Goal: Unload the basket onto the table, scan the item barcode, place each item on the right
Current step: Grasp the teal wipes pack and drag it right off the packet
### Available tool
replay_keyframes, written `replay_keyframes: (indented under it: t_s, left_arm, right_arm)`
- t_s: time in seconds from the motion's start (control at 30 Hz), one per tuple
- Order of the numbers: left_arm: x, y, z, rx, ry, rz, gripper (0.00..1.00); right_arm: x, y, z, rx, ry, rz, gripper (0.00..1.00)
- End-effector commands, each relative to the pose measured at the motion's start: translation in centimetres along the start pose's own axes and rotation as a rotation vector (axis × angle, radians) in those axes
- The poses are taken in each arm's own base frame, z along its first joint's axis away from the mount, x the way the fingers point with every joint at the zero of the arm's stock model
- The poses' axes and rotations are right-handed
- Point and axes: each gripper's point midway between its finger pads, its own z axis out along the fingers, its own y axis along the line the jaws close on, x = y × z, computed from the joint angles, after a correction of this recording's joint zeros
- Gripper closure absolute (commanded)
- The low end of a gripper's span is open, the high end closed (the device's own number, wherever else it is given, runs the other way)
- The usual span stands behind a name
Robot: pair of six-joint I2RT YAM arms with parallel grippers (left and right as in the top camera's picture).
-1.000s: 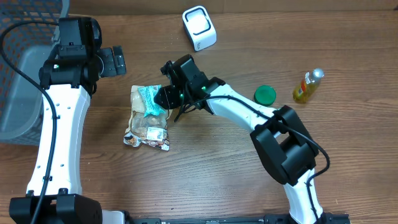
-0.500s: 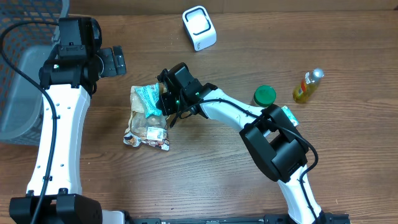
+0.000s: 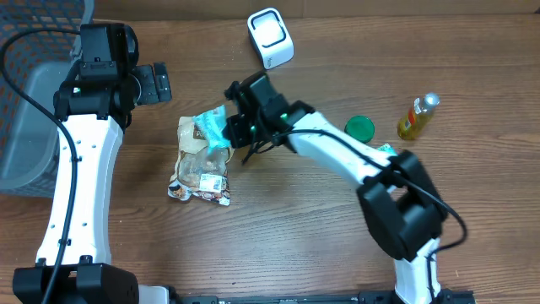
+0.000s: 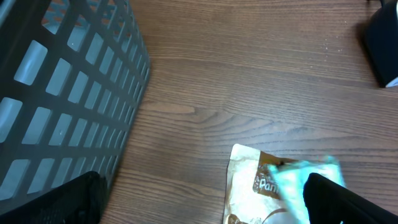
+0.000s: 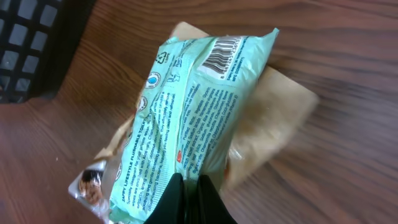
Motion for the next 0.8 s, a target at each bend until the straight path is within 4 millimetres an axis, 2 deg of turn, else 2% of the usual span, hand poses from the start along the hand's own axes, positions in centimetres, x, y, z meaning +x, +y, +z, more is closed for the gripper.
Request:
replay_keyframes:
  t_s: [0.0, 0.17, 0.37, 0.4, 0.47, 0.53, 0.6, 0.67, 0.77]
  left_arm:
    - [-0.2, -0.3, -0.1, 0.002, -0.006, 0.012, 0.0]
    - [-0.2, -0.2, -0.1, 0.001, -0.006, 0.012, 0.0]
    - [-0.2, -0.2, -0.1, 0.001, -0.006, 0.012, 0.0]
    - [-0.2, -0.2, -0.1, 0.001, -0.006, 0.012, 0.01]
    - [-0.2, -0.3, -0.1, 0.002, -0.006, 0.012, 0.0]
    - [-0.2, -0.3, -0.1, 0.002, -0.006, 0.012, 0.01]
    - [-0.2, -0.3, -0.1, 0.002, -0.006, 0.012, 0.0]
    - [-0.2, -0.3, -0.1, 0.002, -0.006, 0.012, 0.0]
    - [-0.2, -0.2, -0.1, 0.001, -0.006, 0.012, 0.0]
  right_arm:
    - [-0.4, -1.3, -2.6, 0.027, 0.005, -0.02, 0.96]
    - [3.3, -5.3, -4.1, 0.102, 0.171, 0.001, 0.96]
    - [5.3, -7.9, -5.5, 0.148, 0.263, -0.008, 0.96]
    - [5.5, -8.4, -5.7, 0.172, 0.27, -0.005, 0.91]
    - [5.6, -9.9, -6.2, 0.246, 0.277, -0.002, 0.58]
    - [5.1, -11.1, -6.6, 0.312, 0.258, -0.009, 0.53]
    - [4.0, -11.0, -7.3, 0.321, 0.232, -0.006, 0.44]
    - [2.8, -10.2, -8.2, 0.318, 0.208, 0.018, 0.46]
    - [2.4, -8.3, -8.7, 0.287, 0.217, 0.001, 0.49]
